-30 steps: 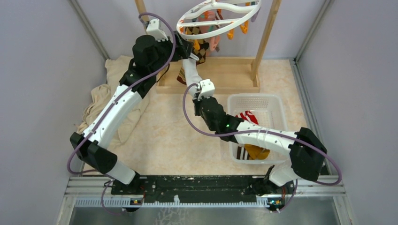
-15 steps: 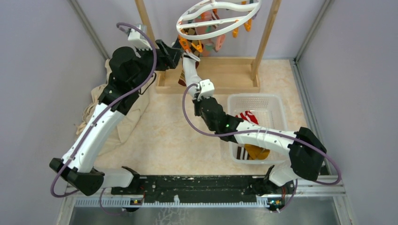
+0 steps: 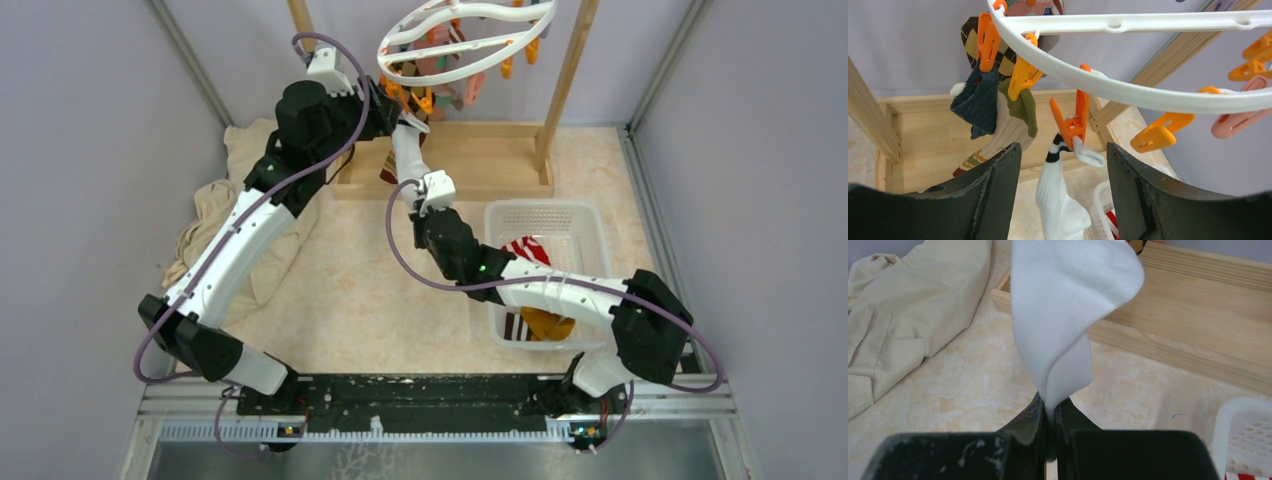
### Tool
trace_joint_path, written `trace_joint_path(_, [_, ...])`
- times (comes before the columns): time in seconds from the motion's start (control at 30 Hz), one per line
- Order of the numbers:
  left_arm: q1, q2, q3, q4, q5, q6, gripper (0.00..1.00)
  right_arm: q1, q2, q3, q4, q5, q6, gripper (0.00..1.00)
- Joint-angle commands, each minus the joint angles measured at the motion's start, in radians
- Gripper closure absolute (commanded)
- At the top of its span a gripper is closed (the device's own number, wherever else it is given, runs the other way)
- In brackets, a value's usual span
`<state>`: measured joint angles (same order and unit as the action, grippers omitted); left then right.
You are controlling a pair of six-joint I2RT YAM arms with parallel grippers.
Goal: Remove the socks clipped to the hanger
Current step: Remove the sock from the hanger.
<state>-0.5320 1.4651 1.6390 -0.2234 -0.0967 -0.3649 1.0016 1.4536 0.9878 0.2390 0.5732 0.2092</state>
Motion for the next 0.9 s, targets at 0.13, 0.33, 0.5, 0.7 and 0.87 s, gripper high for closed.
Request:
trace_joint_path(0.13, [-0.022, 0.074, 0.112, 0.014, -0.082, 0.009, 0.32, 0.012, 0.016, 0.022, 0.042, 0.016, 0.001, 1.00])
trace_joint_path(0.33, [-0.043, 0.117, 0.143, 0.033, -0.114, 0.010, 0.32, 0.011, 0.019, 0.019, 0.048, 0.019, 0.000, 1.00])
trace_joint_path(0.5, [-0.062, 0.138, 0.141, 0.059, -0.157, 0.016, 0.32, 0.011, 0.017, 0.016, 0.049, 0.029, -0.014, 1.00])
trace_joint_path(0.7, [-0.095, 0.163, 0.150, 0.081, -0.245, 0.042, 0.32, 0.010, 0.007, -0.003, 0.083, 0.061, -0.040, 1.00])
trace_joint_path(0.87, [-0.116, 0.215, 0.204, 0.068, -0.309, 0.054, 0.31, 0.011, -0.004, -0.024, 0.105, 0.054, -0.049, 1.00])
